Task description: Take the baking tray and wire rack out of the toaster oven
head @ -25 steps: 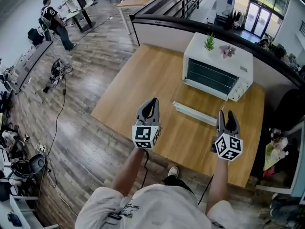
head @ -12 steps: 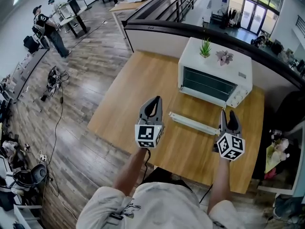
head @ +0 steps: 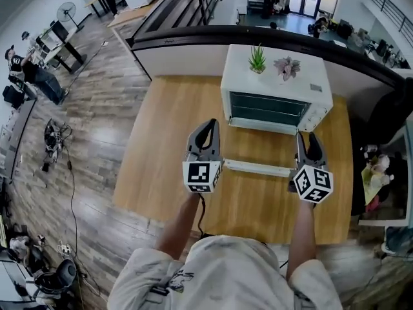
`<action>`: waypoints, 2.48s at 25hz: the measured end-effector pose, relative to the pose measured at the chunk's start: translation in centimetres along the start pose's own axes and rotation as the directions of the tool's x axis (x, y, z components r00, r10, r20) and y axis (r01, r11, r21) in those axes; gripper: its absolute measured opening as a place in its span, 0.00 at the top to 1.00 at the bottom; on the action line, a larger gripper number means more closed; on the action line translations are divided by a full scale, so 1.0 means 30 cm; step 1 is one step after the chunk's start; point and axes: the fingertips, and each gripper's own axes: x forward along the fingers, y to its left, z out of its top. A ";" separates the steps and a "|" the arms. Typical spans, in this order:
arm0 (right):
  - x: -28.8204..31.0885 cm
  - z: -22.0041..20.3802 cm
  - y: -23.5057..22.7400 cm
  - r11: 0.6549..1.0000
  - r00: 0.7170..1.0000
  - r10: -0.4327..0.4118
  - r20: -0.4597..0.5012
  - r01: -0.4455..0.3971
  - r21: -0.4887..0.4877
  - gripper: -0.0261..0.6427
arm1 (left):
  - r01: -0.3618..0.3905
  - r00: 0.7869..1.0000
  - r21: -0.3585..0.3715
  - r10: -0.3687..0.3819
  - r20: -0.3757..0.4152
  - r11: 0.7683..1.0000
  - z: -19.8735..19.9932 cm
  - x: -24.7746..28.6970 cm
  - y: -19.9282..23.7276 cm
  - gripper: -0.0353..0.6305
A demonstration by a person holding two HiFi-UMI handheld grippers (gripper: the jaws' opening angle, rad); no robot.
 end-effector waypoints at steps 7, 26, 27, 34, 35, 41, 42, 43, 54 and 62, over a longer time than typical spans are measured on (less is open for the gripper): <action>0.025 -0.016 -0.004 0.999 0.999 -0.046 -0.023 0.046 -0.015 0.65 | 0.055 0.998 -0.031 -0.055 -0.009 0.998 -0.042 0.069 0.001 0.92; 0.244 -0.219 0.085 0.998 0.988 0.019 -0.155 -0.009 0.066 0.66 | 0.073 0.996 -0.068 -0.077 -0.056 0.995 -0.232 0.151 0.018 0.92; 0.258 -0.231 0.089 0.998 0.986 0.022 -0.164 -0.012 0.066 0.66 | 0.074 0.995 -0.070 -0.078 -0.057 0.995 -0.244 0.156 0.017 0.92; 0.345 -0.315 0.111 0.994 0.975 0.048 -0.217 -0.025 0.110 0.66 | 0.094 0.991 -0.077 -0.101 -0.084 0.993 -0.314 0.186 0.002 0.92; 0.358 -0.328 0.112 0.993 0.973 0.051 -0.223 -0.026 0.116 0.66 | 0.095 0.991 -0.078 -0.102 -0.089 0.992 -0.327 0.190 0.002 0.92; 0.420 -0.409 0.121 0.980 0.963 0.070 -0.259 -0.019 0.196 0.66 | 0.092 0.986 -0.102 -0.105 -0.130 0.991 -0.409 0.199 -0.002 0.92; 0.428 -0.421 0.123 0.976 0.962 0.072 -0.263 -0.015 0.215 0.66 | 0.089 0.985 -0.107 -0.104 -0.138 0.990 -0.424 0.198 -0.001 0.92; 0.438 -0.433 0.125 0.971 0.961 0.076 -0.264 -0.011 0.241 0.66 | 0.086 0.984 -0.111 -0.102 -0.147 0.990 -0.438 0.197 0.001 0.92; 0.552 -0.482 0.064 0.724 0.977 0.063 -0.204 0.096 0.683 0.67 | 0.061 0.976 -0.133 -0.087 -0.197 0.989 -0.523 0.193 0.025 0.92; 0.624 -0.529 0.007 0.440 0.990 0.021 -0.141 0.117 0.890 0.67 | 0.047 0.973 -0.153 -0.081 -0.218 0.987 -0.545 0.190 0.042 0.92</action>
